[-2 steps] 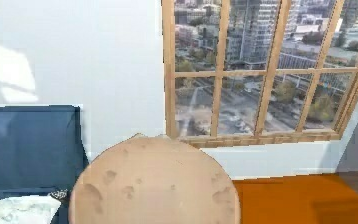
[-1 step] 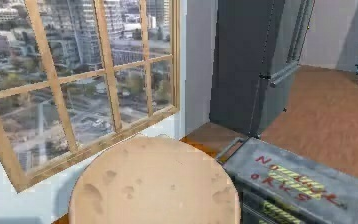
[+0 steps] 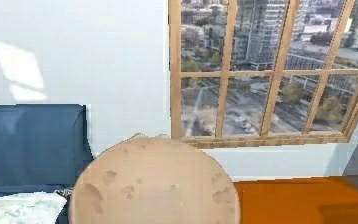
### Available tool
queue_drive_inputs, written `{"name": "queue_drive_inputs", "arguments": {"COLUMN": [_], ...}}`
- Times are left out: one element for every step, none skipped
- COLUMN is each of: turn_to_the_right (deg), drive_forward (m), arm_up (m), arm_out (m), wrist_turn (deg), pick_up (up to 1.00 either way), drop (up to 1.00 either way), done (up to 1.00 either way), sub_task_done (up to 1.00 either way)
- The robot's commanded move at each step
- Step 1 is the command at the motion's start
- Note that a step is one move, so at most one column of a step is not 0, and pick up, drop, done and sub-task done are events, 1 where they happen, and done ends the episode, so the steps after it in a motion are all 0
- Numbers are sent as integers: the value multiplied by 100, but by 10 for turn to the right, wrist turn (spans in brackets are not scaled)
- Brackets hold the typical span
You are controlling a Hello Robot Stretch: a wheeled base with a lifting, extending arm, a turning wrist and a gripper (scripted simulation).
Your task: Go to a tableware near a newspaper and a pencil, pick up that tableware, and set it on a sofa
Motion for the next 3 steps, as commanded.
{"name": "queue_drive_inputs", "arguments": {"turn_to_the_right": [-450, -30, 450], "drive_forward": [0, 0, 0], "arm_up": [0, 0, 0], "arm_out": [0, 0, 0], "wrist_turn": [0, 0, 0], "pick_up": [0, 0, 0], "drop": [0, 0, 0], "done": [0, 0, 0], "sub_task_done": [0, 0, 0]}}
